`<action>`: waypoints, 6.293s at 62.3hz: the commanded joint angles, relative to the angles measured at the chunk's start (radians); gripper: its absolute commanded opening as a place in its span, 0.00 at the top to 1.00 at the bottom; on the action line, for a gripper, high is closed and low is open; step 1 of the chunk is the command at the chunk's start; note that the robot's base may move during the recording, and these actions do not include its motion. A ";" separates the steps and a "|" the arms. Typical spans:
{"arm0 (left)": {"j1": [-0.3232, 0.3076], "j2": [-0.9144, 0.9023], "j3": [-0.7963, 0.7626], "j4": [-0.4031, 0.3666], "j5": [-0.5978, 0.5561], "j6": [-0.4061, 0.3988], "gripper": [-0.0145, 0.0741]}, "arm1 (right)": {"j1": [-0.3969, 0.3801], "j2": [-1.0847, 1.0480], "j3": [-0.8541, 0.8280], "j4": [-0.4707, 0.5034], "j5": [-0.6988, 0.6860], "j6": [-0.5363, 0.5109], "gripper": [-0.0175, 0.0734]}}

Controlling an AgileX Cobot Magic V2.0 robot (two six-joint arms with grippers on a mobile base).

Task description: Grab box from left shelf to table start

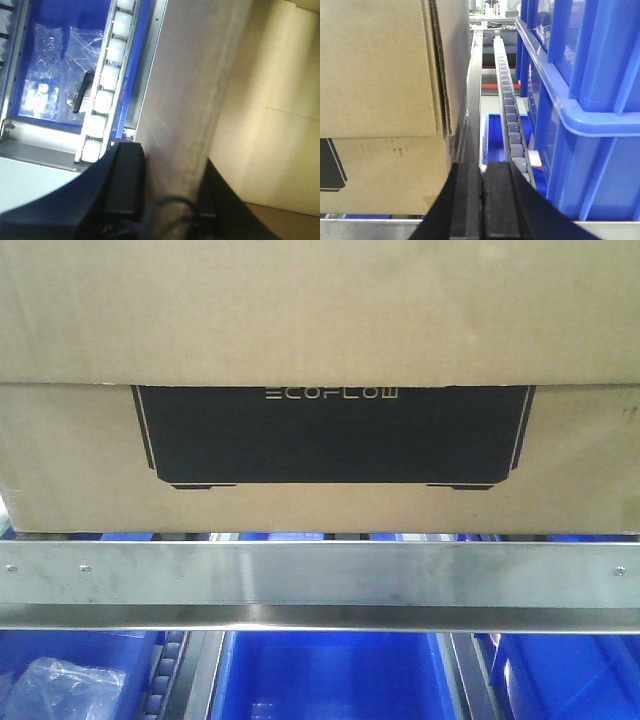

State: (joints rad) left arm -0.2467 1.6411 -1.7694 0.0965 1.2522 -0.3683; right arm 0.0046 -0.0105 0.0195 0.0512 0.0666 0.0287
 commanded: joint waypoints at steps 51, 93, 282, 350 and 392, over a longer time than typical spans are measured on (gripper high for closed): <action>0.003 -0.030 -0.030 0.006 -0.045 -0.064 0.86 | -0.004 0.407 -0.659 0.106 0.719 0.001 0.74; 0.003 -0.030 -0.030 0.006 -0.045 -0.064 0.86 | -0.005 1.013 -1.317 0.094 1.050 0.005 0.19; 0.003 -0.030 -0.030 0.006 -0.045 -0.064 0.86 | 0.045 1.539 -1.689 0.026 1.040 0.059 0.75; 0.001 -0.030 -0.030 0.007 -0.023 0.134 0.86 | 0.045 1.539 -1.688 0.026 1.026 0.059 0.75; 0.001 -0.094 -0.030 -0.038 -0.012 0.109 0.86 | 0.045 1.481 -1.688 0.026 1.018 0.059 0.75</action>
State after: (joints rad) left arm -0.2467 1.6306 -1.7701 0.0829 1.2570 -0.2318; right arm 0.0527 1.5501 -1.6315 0.0665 1.1433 0.0897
